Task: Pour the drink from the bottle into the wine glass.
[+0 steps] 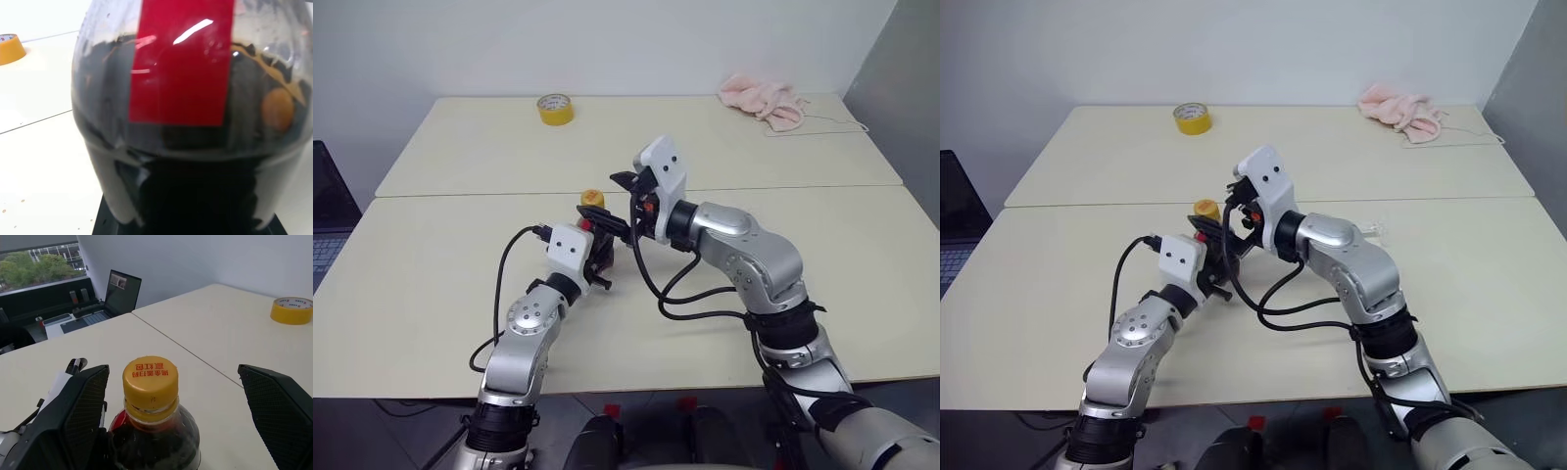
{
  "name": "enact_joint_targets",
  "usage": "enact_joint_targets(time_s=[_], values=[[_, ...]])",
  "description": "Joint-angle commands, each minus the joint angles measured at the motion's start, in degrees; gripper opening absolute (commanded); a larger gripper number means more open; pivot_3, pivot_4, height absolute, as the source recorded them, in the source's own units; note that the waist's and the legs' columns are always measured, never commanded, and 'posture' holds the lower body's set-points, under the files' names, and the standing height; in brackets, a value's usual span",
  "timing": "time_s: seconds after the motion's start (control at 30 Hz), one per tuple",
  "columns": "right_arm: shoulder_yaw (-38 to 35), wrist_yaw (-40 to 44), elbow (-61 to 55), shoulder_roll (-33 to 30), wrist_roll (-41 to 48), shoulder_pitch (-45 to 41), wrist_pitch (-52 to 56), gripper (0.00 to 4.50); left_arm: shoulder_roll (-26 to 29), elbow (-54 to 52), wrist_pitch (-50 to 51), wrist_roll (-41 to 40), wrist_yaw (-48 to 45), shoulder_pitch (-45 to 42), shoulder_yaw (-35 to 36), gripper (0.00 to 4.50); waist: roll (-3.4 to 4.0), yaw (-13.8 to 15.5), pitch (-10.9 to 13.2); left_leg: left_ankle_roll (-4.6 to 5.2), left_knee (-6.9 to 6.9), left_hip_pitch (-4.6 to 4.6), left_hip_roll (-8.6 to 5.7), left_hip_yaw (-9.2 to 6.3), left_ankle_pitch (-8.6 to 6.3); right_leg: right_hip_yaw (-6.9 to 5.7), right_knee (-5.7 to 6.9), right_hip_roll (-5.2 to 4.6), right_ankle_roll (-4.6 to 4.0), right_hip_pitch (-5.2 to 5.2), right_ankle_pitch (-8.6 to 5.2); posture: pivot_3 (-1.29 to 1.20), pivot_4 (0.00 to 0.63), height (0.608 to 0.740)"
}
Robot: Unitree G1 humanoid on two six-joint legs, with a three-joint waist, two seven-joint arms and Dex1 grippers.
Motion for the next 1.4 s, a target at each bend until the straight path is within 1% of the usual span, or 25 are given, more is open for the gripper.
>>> enact_joint_targets(time_s=[0.03,0.27,0.3,0.6,0.67,0.77,0.87,1.0,1.07,1.13,1.2,1.23,1.27,1.4], values=[[0.0,0.5,-1.1,0.3,-0.1,-1.7,-1.4,3.93,0.2,-1.4,-3.0,0.1,-0.4,-0.7,0.6,0.9,0.0,0.0,0.0,0.0,0.0,0.0,0.0,0.0,0.0,0.0,0.0,0.0,0.0,0.0,0.0,0.0,0.15,0.74],[0.5,0.9,-1.2,0.3,-0.2,-1.6,-1.6,1.44,0.3,-0.1,-4.5,0.1,-0.7,-0.4,0.7,0.9,0.0,0.0,0.0,0.0,0.0,0.0,0.0,-0.01,0.0,-0.01,0.01,0.0,0.0,0.0,0.0,0.0,0.15,0.74],[0.5,1.0,-1.2,0.3,-0.3,-1.5,-1.8,1.17,0.3,0.0,-4.7,0.1,-0.7,-0.3,0.7,0.9,0.0,0.0,0.0,0.0,0.0,0.0,0.0,-0.01,0.0,0.0,0.0,0.0,0.0,0.0,0.0,0.0,0.15,0.74],[-0.3,2.5,-0.4,0.9,0.2,-0.1,-4.6,1.13,0.2,-0.4,-4.3,0.2,-0.4,-0.4,0.7,0.9,0.0,0.0,0.0,0.0,0.0,0.0,0.0,0.0,0.0,0.0,0.0,0.0,0.0,-0.01,0.0,0.0,0.15,0.74],[-2.0,1.7,-0.3,2.4,1.7,0.5,-4.2,1.13,0.1,-1.0,-3.8,0.3,-0.2,-0.5,0.6,0.9,0.0,0.0,0.0,0.0,0.0,0.0,0.0,0.0,0.0,0.0,0.0,0.0,0.0,-0.01,0.0,0.0,0.15,0.74],[-3.6,1.5,-1.0,2.4,2.2,1.0,-4.2,1.13,0.1,-1.5,-3.3,0.3,0.0,-0.6,0.4,0.9,0.0,0.0,0.0,0.0,0.0,0.0,0.0,-0.01,0.0,0.0,0.01,0.0,0.0,-0.01,0.0,0.0,0.15,0.74],[-4.3,2.5,-4.6,-1.7,1.9,2.5,-4.2,1.13,0.2,-1.9,-2.8,0.2,0.1,-0.9,0.4,0.9,0.0,0.1,0.0,0.0,0.0,0.0,-0.01,-0.01,0.0,-0.01,0.0,-0.01,0.0,0.0,0.0,0.0,0.15,0.74],[-6.1,3.8,-12.1,-9.8,1.5,6.8,-4.2,1.13,0.1,-2.3,-2.4,0.1,0.4,-1.0,0.5,0.9,0.0,0.6,0.0,0.0,0.03,-0.06,-0.05,-0.01,0.0,-0.01,-0.07,-0.05,0.0,0.02,0.0,0.0,0.15,0.74],[-7.3,4.8,-15.6,-14.7,1.1,10.3,-4.5,1.13,0.1,-2.4,-2.5,0.1,0.5,-1.0,0.7,0.9,0.0,0.6,0.0,0.0,0.04,-0.07,-0.05,0.0,0.0,-0.01,-0.08,-0.05,0.0,0.03,0.0,0.0,0.15,0.74],[-8.2,5.5,-18.0,-19.7,-0.5,14.6,-5.9,1.13,-0.1,-2.4,-2.8,-0.1,0.6,-1.0,0.9,0.9,-0.01,0.8,0.0,0.01,0.01,-0.06,-0.03,0.0,0.0,-0.02,-0.07,-0.03,0.0,0.03,0.0,0.0,0.15,0.74],[-11.1,4.6,-19.5,-21.3,0.8,18.8,-5.2,1.13,-0.2,-2.3,-3.1,-0.2,0.6,-1.0,1.2,0.9,-0.02,0.9,0.0,0.02,0.01,-0.05,-0.02,0.02,-0.01,-0.01,-0.08,-0.01,0.0,0.06,0.0,0.0,0.15,0.74],[-11.8,4.4,-20.0,-22.6,0.1,21.2,-5.9,1.13,-0.3,-2.3,-3.3,-0.3,0.6,-1.0,1.3,0.9,-0.02,0.9,0.0,0.02,0.01,-0.05,-0.01,0.03,-0.01,0.0,-0.08,0.0,0.0,0.06,0.0,0.0,0.15,0.74],[-12.3,4.8,-20.4,-24.3,-1.2,24.6,-7.2,1.13,-0.3,-2.2,-3.5,-0.4,0.6,-1.0,1.4,0.9,-0.02,1.0,0.0,0.02,0.01,-0.04,0.0,0.03,-0.01,0.0,-0.08,0.0,0.0,0.07,0.0,0.0,0.15,0.74],[-14.6,4.5,-18.6,-26.6,-4.5,38.6,-14.0,1.13,-0.8,-1.8,-4.3,-0.8,0.4,-1.5,1.7,0.9,-0.05,1.6,0.0,0.03,0.03,-0.04,-0.01,0.04,-0.01,-0.01,-0.12,0.01,0.0,0.13,0.0,0.0,0.15,0.74]])
